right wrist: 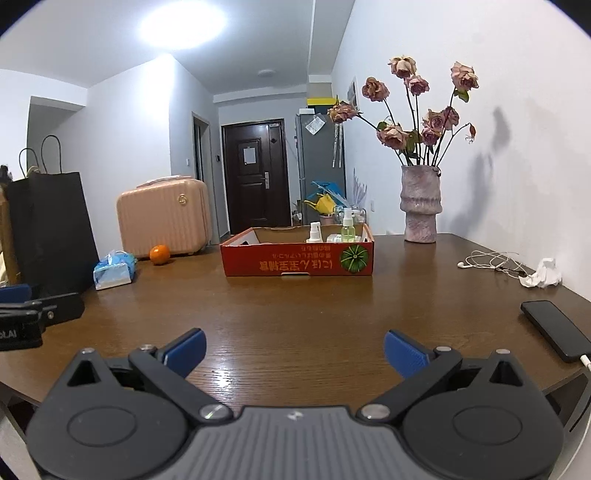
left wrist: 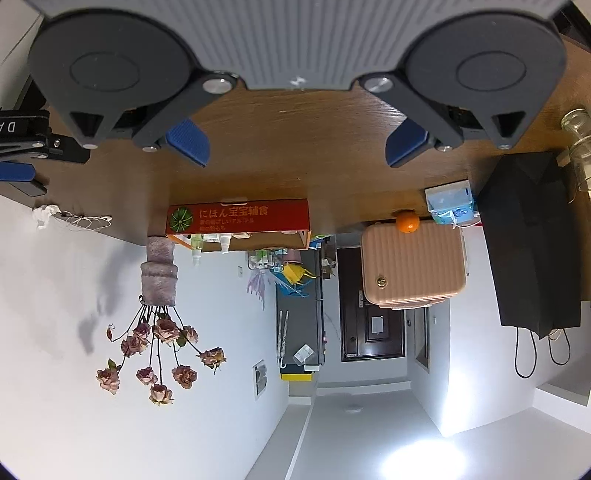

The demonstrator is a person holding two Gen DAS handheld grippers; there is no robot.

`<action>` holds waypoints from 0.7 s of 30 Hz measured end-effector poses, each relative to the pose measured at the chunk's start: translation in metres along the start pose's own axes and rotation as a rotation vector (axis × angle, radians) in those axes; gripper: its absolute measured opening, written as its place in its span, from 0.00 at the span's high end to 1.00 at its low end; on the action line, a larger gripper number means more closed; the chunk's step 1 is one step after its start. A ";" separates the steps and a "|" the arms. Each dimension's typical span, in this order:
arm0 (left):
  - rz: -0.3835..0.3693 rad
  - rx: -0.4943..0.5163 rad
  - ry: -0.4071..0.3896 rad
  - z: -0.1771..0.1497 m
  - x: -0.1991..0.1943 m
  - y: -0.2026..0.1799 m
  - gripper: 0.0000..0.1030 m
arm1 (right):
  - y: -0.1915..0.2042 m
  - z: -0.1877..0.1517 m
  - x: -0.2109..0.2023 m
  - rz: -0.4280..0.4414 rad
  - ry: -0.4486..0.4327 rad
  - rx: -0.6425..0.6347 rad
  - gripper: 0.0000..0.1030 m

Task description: Organize rigid objects

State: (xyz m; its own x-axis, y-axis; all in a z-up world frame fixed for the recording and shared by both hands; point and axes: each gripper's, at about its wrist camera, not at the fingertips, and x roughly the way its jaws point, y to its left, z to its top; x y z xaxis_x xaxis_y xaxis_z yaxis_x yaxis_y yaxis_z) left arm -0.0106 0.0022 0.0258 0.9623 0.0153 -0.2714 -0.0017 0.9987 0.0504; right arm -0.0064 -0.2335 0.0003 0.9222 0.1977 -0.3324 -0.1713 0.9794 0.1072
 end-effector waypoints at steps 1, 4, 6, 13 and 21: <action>0.003 -0.002 0.001 0.000 0.001 0.001 0.00 | 0.001 0.000 0.000 0.003 0.001 -0.003 0.00; 0.001 -0.012 0.009 0.000 0.002 0.002 0.00 | 0.003 0.001 -0.002 0.005 -0.004 -0.011 0.00; 0.003 -0.013 0.009 0.001 0.003 0.002 0.00 | 0.004 0.002 -0.002 0.006 -0.007 -0.018 0.00; 0.008 -0.023 0.000 0.001 0.001 0.006 0.00 | 0.005 0.004 -0.005 0.004 -0.018 -0.026 0.00; 0.004 -0.014 -0.008 0.001 -0.001 0.003 0.00 | 0.006 0.003 -0.005 0.004 -0.019 -0.028 0.00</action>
State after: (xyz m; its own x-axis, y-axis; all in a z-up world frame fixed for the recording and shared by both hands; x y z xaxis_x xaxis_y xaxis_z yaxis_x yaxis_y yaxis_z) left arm -0.0111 0.0050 0.0268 0.9644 0.0190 -0.2639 -0.0094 0.9992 0.0378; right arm -0.0113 -0.2290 0.0058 0.9278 0.2014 -0.3142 -0.1849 0.9793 0.0819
